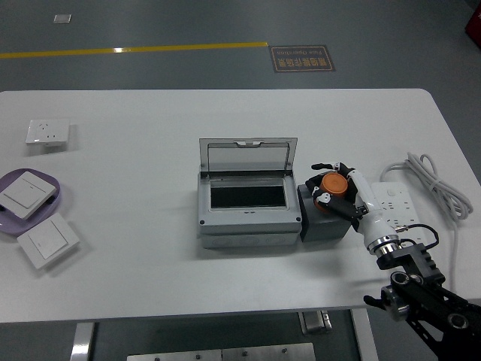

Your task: Pick up the cylinder from the cube,place it in the box,flap close box

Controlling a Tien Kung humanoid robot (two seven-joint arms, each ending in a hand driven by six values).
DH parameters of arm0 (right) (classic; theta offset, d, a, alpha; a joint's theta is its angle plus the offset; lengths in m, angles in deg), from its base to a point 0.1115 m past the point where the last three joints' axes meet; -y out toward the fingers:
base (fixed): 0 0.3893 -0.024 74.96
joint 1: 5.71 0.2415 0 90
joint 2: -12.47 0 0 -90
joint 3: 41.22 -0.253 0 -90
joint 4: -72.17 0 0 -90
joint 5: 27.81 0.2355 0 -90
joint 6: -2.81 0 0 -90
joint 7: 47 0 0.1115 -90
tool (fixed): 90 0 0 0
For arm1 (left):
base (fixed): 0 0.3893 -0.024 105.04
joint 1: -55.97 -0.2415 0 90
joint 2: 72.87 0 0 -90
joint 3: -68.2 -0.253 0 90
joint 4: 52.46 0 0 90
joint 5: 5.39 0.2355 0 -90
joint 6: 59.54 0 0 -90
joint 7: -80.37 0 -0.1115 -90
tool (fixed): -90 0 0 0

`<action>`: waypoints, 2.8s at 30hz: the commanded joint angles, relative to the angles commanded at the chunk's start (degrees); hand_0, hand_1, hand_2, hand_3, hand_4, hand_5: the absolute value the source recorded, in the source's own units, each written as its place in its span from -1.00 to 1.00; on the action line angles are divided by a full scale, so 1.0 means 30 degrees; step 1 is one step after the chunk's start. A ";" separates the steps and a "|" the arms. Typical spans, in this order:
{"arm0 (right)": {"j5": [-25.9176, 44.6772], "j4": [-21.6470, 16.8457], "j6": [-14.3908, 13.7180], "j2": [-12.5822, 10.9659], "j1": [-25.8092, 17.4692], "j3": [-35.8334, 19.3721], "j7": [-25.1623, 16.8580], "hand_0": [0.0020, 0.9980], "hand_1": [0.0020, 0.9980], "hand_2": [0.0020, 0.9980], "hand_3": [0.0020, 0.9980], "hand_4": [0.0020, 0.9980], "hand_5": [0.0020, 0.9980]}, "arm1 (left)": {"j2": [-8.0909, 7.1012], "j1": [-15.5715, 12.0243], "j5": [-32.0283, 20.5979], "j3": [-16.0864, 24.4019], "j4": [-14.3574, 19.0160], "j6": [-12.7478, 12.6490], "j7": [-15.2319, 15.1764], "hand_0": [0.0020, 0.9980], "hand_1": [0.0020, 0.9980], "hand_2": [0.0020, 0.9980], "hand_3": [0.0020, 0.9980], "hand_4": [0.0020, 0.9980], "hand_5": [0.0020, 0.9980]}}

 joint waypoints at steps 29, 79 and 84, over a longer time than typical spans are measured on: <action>-0.2367 -0.4685 -0.1164 -0.0962 0.1300 0.0011 0.1920 0.00 -0.11 -0.17 -0.34 -0.99 -1.00 | 0.0046 -0.0026 -0.0071 -0.0066 -0.0026 -0.0004 -0.0003 0.23 0.25 0.24 0.28 0.41 -0.67; -1.9091 -0.3706 0.7209 0.1263 0.7468 0.4889 1.3659 0.49 0.32 0.32 0.36 -0.16 -0.54 | -0.0045 0.0199 -0.0291 -0.0719 -0.0046 -0.0028 0.0046 0.23 0.25 0.24 0.28 0.41 -0.67; -1.9406 -0.3748 0.6754 0.1274 0.7442 0.4881 1.3401 0.51 0.32 0.32 0.34 0.16 -0.22 | -0.0054 0.0203 -0.0252 -0.0677 -0.0045 -0.0025 0.0041 0.23 0.25 0.24 0.28 0.41 -0.67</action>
